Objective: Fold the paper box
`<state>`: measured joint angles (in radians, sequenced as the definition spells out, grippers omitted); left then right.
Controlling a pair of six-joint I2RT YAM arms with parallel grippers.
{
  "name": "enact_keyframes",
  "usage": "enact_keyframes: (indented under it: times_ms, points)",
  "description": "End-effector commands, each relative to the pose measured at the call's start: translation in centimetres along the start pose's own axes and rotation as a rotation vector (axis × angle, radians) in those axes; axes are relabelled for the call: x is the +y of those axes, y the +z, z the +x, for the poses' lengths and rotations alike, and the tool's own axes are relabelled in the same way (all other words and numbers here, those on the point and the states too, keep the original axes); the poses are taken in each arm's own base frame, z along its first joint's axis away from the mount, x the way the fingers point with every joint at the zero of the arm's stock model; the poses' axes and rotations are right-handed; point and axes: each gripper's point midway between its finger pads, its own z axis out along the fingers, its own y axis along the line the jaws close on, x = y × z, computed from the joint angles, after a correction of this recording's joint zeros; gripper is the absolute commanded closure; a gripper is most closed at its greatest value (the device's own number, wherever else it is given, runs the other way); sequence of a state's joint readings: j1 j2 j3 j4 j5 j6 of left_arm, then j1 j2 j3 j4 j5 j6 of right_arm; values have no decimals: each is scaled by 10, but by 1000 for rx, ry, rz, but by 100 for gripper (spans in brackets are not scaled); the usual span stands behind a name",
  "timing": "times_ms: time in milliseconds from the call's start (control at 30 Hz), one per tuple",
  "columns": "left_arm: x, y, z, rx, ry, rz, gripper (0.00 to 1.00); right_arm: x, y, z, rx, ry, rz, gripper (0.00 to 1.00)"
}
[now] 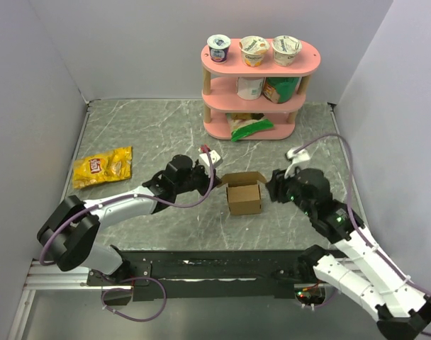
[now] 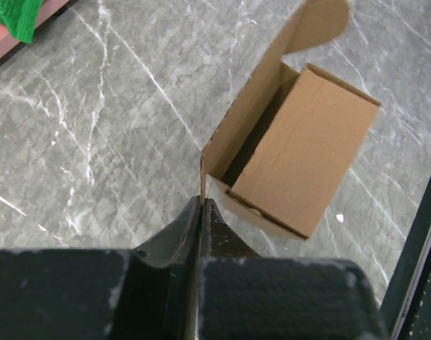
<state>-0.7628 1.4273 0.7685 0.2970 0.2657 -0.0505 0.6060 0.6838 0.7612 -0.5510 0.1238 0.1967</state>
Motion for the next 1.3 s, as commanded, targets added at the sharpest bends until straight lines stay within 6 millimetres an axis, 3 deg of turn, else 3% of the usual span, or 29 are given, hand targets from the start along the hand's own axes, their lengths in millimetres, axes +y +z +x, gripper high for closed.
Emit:
enact_keyframes:
  times_ms: [0, 33, 100, 267, 467, 667, 1133, 1267]
  points:
    - [-2, -6, -20, -42, 51, -13, 95, -34, 12, -23, -43, 102, 119, 49]
    - [-3, -6, -20, -40, 51, -9, 95, -41, 16, -32, -77, 109, 133, 49]
    - [-4, -5, -19, -37, 51, -9, 95, -49, 32, -30, -52, 95, 154, 49]
    - [-7, -3, -18, -28, 58, -9, 95, -52, 62, -28, -34, 12, 129, 48]
    - [-10, 1, -19, -20, 60, -5, 96, -51, 82, -18, -17, -56, 92, 47]
    - [-10, 6, -21, -12, 50, -19, 97, -38, 80, -12, -5, -68, 16, 49]
    - [-15, 20, -17, 48, -86, -101, 97, -24, 71, 18, 106, 80, -30, 53]
    - [-28, 22, -18, 46, -118, -87, 97, -18, 71, 23, 105, 118, -52, 53]
